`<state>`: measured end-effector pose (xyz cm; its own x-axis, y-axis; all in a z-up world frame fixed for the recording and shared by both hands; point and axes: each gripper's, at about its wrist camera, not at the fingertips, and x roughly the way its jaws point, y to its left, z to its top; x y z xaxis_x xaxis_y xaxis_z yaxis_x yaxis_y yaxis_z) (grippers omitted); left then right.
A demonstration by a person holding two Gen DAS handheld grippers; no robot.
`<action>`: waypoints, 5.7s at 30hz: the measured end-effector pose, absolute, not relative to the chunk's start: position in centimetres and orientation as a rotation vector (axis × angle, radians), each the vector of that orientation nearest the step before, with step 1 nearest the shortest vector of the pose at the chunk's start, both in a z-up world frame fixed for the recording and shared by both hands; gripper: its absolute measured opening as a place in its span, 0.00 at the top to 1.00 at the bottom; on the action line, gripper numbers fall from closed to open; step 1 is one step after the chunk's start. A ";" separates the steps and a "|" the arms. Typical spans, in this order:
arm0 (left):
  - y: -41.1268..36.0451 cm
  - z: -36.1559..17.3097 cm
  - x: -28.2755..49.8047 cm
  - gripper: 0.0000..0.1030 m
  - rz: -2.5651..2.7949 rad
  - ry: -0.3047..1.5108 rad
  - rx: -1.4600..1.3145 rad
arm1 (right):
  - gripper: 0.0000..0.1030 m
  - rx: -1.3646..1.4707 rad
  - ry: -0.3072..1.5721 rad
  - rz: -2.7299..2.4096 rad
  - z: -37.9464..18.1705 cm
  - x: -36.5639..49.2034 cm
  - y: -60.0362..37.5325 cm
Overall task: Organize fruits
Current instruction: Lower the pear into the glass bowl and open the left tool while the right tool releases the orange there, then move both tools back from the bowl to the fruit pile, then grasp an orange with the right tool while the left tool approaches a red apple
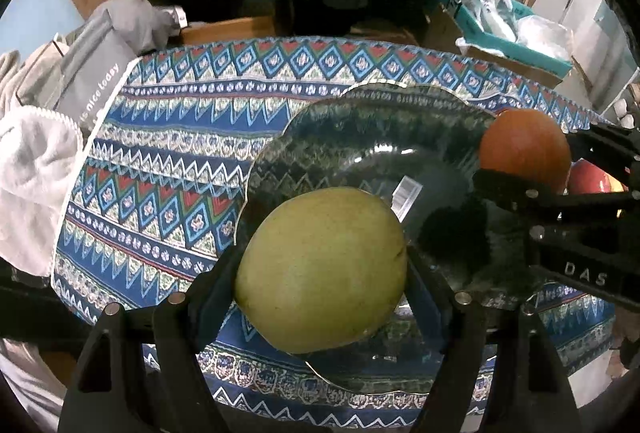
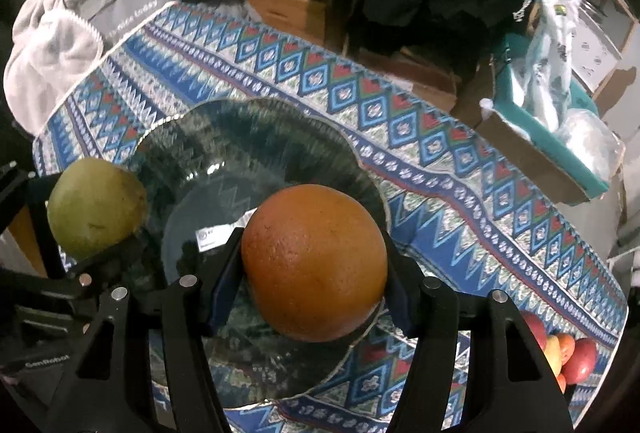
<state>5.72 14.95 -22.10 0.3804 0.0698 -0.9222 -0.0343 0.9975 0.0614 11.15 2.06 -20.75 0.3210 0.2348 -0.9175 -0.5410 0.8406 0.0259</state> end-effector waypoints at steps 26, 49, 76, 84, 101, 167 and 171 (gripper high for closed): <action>13.3 -22.4 5.3 0.14 0.079 1.204 0.151 | 0.33 -0.271 1.182 0.521 -21.8 11.1 1.2; 10.3 -16.8 4.8 0.14 0.029 1.069 0.127 | 0.33 -0.250 1.007 0.407 -15.4 8.8 -3.4; 2.6 -9.9 2.0 0.14 -0.104 0.880 0.218 | 0.33 -0.184 0.838 0.300 -8.0 2.8 -12.7; 0.6 -9.2 1.7 0.14 -0.148 0.852 0.222 | 0.33 -0.148 0.834 0.251 -7.8 2.0 -15.9; -4.6 -11.3 1.8 0.14 -0.266 0.843 0.259 | 0.33 -0.046 0.889 0.131 -10.7 1.5 -22.8; -14.7 -23.8 9.1 0.14 -0.460 1.100 0.280 | 0.57 0.064 1.058 0.061 -20.1 4.7 -30.6; -15.4 -24.9 9.7 0.14 -0.464 1.122 0.292 | 0.57 0.069 1.052 0.059 -20.1 5.1 -31.0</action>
<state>9.70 -15.36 -24.89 0.3535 -0.2088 -0.9118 0.4963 0.8681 -0.0064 5.12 -30.97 -20.11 0.4947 0.0820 -0.8652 -0.0161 0.9962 0.0852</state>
